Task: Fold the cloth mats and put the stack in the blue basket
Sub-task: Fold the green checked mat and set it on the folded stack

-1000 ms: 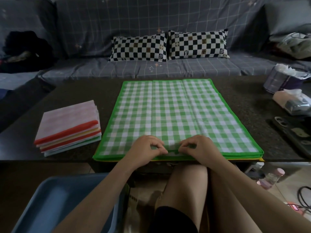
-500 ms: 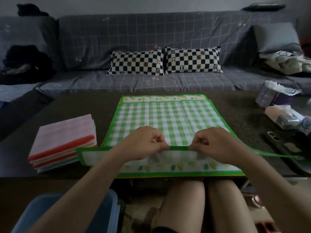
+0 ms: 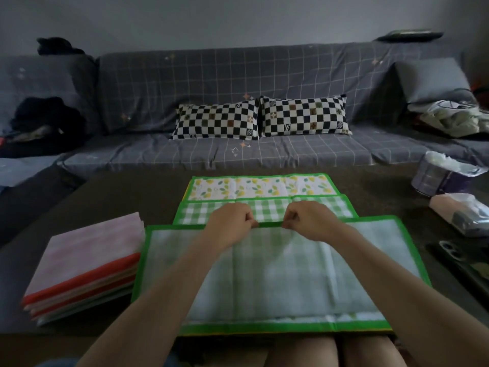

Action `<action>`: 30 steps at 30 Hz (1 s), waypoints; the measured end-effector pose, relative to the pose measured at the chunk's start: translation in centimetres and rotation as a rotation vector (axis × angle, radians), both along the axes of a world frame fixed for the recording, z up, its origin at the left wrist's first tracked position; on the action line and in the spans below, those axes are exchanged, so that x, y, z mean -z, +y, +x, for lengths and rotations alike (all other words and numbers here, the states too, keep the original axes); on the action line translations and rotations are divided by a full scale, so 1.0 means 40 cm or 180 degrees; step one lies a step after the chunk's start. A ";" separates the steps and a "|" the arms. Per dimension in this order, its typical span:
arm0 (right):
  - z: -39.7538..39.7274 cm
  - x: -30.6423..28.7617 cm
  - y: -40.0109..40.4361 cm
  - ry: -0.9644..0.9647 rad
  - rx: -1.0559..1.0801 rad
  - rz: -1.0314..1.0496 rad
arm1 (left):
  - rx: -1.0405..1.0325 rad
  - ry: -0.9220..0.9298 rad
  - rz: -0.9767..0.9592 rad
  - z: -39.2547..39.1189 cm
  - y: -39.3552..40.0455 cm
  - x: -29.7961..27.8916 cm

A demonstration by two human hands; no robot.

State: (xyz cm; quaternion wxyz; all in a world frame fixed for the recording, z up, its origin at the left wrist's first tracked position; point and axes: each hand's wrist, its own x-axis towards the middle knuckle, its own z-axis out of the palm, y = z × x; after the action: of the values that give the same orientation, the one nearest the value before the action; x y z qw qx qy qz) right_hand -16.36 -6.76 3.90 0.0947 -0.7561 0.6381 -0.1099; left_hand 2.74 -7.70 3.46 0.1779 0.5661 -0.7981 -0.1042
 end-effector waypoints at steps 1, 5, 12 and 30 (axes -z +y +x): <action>0.003 0.025 -0.017 0.0020 0.0049 0.0021 | -0.0054 -0.0110 -0.0001 -0.007 -0.013 0.026; 0.012 0.121 -0.053 -0.0040 0.0274 0.0049 | -0.0214 -0.0385 -0.0107 -0.025 -0.040 0.138; 0.016 0.212 -0.040 -0.0059 0.0410 -0.0270 | -0.0281 -0.0078 -0.0505 -0.036 0.010 0.231; 0.000 0.277 0.119 0.0322 0.0152 0.0082 | -0.0289 -0.0811 0.0419 -0.040 0.100 0.258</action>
State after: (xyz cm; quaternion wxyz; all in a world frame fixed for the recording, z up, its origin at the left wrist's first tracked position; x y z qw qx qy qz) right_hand -16.36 -1.99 -7.20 0.0694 -0.7440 0.6613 -0.0655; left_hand 1.16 -3.71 -6.87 0.0422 0.6208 -0.7792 -0.0755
